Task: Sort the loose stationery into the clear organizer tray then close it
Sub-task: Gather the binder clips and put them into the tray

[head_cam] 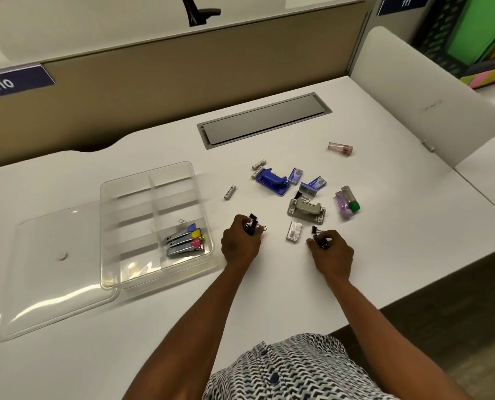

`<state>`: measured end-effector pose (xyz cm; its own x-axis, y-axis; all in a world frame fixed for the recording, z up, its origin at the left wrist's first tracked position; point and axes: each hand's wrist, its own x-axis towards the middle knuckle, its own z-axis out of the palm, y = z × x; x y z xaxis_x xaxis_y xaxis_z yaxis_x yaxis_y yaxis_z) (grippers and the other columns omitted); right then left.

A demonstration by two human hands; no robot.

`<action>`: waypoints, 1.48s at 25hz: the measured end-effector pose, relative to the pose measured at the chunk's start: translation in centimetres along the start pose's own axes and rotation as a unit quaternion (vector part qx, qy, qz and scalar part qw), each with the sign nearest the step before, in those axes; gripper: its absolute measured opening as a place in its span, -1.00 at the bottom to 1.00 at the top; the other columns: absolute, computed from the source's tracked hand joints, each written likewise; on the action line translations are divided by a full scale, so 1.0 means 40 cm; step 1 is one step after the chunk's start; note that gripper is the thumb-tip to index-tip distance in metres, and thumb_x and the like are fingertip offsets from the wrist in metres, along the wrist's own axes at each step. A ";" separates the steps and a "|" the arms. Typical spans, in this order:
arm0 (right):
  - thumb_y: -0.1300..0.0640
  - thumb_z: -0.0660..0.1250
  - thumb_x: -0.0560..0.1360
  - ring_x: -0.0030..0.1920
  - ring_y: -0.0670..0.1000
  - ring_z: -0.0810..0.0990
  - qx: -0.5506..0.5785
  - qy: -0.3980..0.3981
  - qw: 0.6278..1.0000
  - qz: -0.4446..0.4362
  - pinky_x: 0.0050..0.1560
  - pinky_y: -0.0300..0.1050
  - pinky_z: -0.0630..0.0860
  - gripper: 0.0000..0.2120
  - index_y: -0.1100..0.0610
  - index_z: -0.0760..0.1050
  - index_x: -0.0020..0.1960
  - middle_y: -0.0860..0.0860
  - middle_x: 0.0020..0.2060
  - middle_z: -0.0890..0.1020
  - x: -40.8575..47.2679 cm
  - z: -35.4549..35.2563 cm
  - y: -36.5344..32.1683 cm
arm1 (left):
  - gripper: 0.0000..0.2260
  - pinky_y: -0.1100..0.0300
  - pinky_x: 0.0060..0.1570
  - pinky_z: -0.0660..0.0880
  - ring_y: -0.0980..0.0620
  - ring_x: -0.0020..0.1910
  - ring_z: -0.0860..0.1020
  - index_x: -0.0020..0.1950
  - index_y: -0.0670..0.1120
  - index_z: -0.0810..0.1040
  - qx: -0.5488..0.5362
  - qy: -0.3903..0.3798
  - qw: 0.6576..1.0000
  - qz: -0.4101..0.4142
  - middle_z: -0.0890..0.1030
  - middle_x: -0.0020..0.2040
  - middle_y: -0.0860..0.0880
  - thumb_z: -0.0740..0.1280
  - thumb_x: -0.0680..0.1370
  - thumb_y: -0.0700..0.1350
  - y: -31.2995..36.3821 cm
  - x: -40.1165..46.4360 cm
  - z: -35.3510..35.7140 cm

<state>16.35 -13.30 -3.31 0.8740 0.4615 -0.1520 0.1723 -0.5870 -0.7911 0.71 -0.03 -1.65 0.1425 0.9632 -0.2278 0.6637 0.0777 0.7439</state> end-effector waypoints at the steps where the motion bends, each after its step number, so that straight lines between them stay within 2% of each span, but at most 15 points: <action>1: 0.05 0.52 0.42 -0.23 -0.01 0.62 -0.012 0.005 1.000 -0.005 -0.15 -0.21 0.43 -0.86 0.04 0.60 -0.09 -0.03 -0.24 0.68 -0.001 0.003 -0.003 | -0.72 0.12 -0.10 0.49 -0.09 -0.04 0.61 0.08 0.09 0.54 0.031 -0.002 0.999 0.021 0.67 -0.05 0.00 0.45 0.44 0.13 -0.004 0.003 0.003; 3: 0.07 0.50 0.44 -0.28 -0.08 0.60 -0.002 0.007 1.000 0.005 -0.25 -0.26 0.40 -0.91 0.04 0.61 -0.13 -0.08 -0.28 0.66 -0.004 0.005 -0.003 | -0.78 0.16 -0.16 0.45 -0.11 -0.06 0.63 0.08 0.14 0.55 0.065 -0.003 0.996 0.055 0.67 -0.08 -0.01 0.44 0.46 0.08 -0.012 0.008 0.009; 5: 0.09 0.48 0.44 -0.37 -0.12 0.53 0.108 -0.014 0.992 0.070 -0.34 -0.28 0.36 -0.90 0.05 0.58 -0.21 -0.09 -0.32 0.63 -0.001 -0.006 -0.001 | -0.81 0.16 -0.18 0.45 -0.12 -0.09 0.64 0.06 0.13 0.55 0.076 0.002 0.994 0.077 0.67 -0.12 -0.01 0.43 0.47 0.06 -0.018 0.013 0.016; 6: 0.13 0.44 0.44 -0.44 -0.08 0.46 0.211 -0.031 0.969 0.125 -0.40 -0.25 0.32 -0.87 0.07 0.55 -0.27 -0.04 -0.33 0.62 0.004 -0.015 0.001 | -0.80 0.14 -0.17 0.47 -0.12 -0.09 0.64 0.07 0.12 0.55 0.082 0.002 0.993 0.084 0.67 -0.12 -0.02 0.43 0.47 0.06 -0.021 0.013 0.018; 8: 0.22 0.31 0.44 -0.54 -0.04 0.35 0.390 -0.059 0.891 0.225 -0.54 -0.25 0.19 -0.84 0.12 0.48 -0.32 0.08 -0.32 0.64 0.014 -0.038 -0.002 | -0.74 0.10 -0.12 0.51 -0.12 -0.06 0.64 0.16 0.12 0.54 0.092 0.000 0.991 0.092 0.68 -0.07 -0.03 0.42 0.49 0.05 -0.023 0.013 0.019; 10: 0.23 0.22 0.44 -0.56 -0.04 0.33 0.429 -0.081 0.863 0.255 -0.57 -0.26 0.14 -0.88 0.14 0.47 -0.25 0.11 -0.34 0.64 0.025 -0.056 -0.002 | -0.74 0.06 -0.08 0.54 -0.13 -0.05 0.63 0.20 0.09 0.54 0.108 -0.008 0.988 0.109 0.68 -0.04 -0.04 0.38 0.51 0.04 -0.028 0.009 0.021; 12: 0.23 0.21 0.46 -0.56 -0.04 0.32 0.377 -0.095 0.891 0.233 -0.56 -0.27 0.15 -0.85 0.11 0.56 -0.13 0.07 -0.39 0.57 0.039 -0.062 -0.001 | -0.80 0.05 -0.12 0.55 -0.15 -0.08 0.63 0.14 0.05 0.55 0.125 -0.013 0.983 0.131 0.67 -0.08 -0.06 0.34 0.53 0.02 -0.036 0.000 0.027; 15: 0.10 0.37 0.50 -0.44 -0.01 0.43 0.232 -0.065 0.961 0.134 -0.46 -0.24 0.30 -0.89 -0.01 0.65 -0.16 -0.01 -0.38 0.55 0.054 -0.051 -0.002 | -0.84 0.07 -0.18 0.52 -0.14 -0.13 0.62 0.02 0.03 0.51 0.128 -0.020 0.983 0.127 0.65 -0.15 -0.05 0.36 0.51 0.06 -0.038 -0.014 0.033; 17: -0.01 0.45 0.48 -0.23 0.02 0.60 0.077 -0.025 0.996 0.041 -0.24 -0.18 0.49 -0.93 -0.06 0.69 -0.08 -0.03 -0.25 0.68 0.057 -0.040 -0.004 | -0.80 0.07 -0.19 0.51 -0.13 -0.14 0.61 -0.03 0.02 0.47 0.127 -0.035 0.983 0.127 0.65 -0.18 -0.04 0.37 0.51 0.10 -0.035 -0.018 0.034; 18: -0.04 0.47 0.47 -0.13 0.04 0.65 -0.001 -0.016 1.000 0.008 -0.11 -0.15 0.54 -0.85 -0.05 0.69 0.01 -0.02 -0.16 0.72 0.055 -0.034 -0.003 | -0.79 0.06 -0.19 0.51 -0.13 -0.15 0.61 -0.03 0.01 0.45 0.126 -0.044 0.982 0.135 0.65 -0.18 -0.04 0.37 0.51 0.11 -0.034 -0.018 0.034; 21: -0.04 0.41 0.49 0.01 0.15 0.66 -0.136 -0.009 0.989 -0.055 -0.02 -0.02 0.57 -0.78 -0.01 0.66 0.11 0.04 -0.05 0.72 0.047 -0.017 0.003 | -0.78 0.05 -0.22 0.50 -0.15 -0.19 0.60 0.01 -0.03 0.42 0.096 -0.035 0.982 0.159 0.64 -0.20 -0.07 0.35 0.55 0.08 -0.021 -0.006 0.027; 26: -0.02 0.34 0.55 -0.03 0.18 0.62 -0.164 -0.023 0.983 -0.076 -0.14 -0.01 0.54 -0.85 0.05 0.59 -0.03 0.06 -0.10 0.68 0.046 -0.015 0.001 | -0.85 0.12 -0.32 0.30 -0.15 -0.27 0.52 -0.02 -0.13 0.39 0.059 0.025 0.979 0.192 0.48 -0.15 -0.05 0.31 0.61 -0.08 0.028 0.039 0.019; 31: 0.05 0.18 0.63 0.02 0.16 0.59 -0.235 -0.046 0.963 -0.121 -0.10 -0.01 0.47 -0.83 0.08 0.52 0.07 0.06 -0.01 0.62 0.040 -0.019 0.009 | -0.93 -0.02 -0.31 0.40 -0.23 -0.26 0.50 0.06 -0.17 0.40 0.207 -0.057 0.945 0.246 0.43 0.07 -0.15 0.21 0.61 -0.19 0.024 0.061 0.032; 34: 0.04 0.12 0.66 0.04 0.17 0.59 -0.256 -0.049 0.959 -0.112 -0.04 0.02 0.50 -0.78 0.10 0.49 0.12 0.07 0.03 0.60 0.034 -0.019 0.007 | -0.97 0.07 -0.35 0.31 -0.16 -0.31 0.46 0.04 -0.12 0.38 0.257 -0.068 0.923 0.280 0.44 0.01 -0.10 0.18 0.61 -0.19 0.014 0.056 0.035; 37: 0.08 0.14 0.65 0.00 0.17 0.59 -0.232 -0.062 0.964 -0.115 -0.06 0.00 0.49 -0.80 0.13 0.51 0.11 0.08 -0.02 0.61 0.035 -0.021 0.003 | -0.90 0.05 -0.35 0.35 -0.13 -0.33 0.45 0.00 -0.08 0.35 0.277 -0.074 0.912 0.292 0.45 -0.08 -0.07 0.19 0.54 -0.26 0.014 0.050 0.032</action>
<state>17.98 -13.30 -3.12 0.7326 0.6737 -0.0970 0.5644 -0.6810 -0.4665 2.30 1.62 -2.48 0.6605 0.7508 -0.0070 0.7069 -0.6187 0.3428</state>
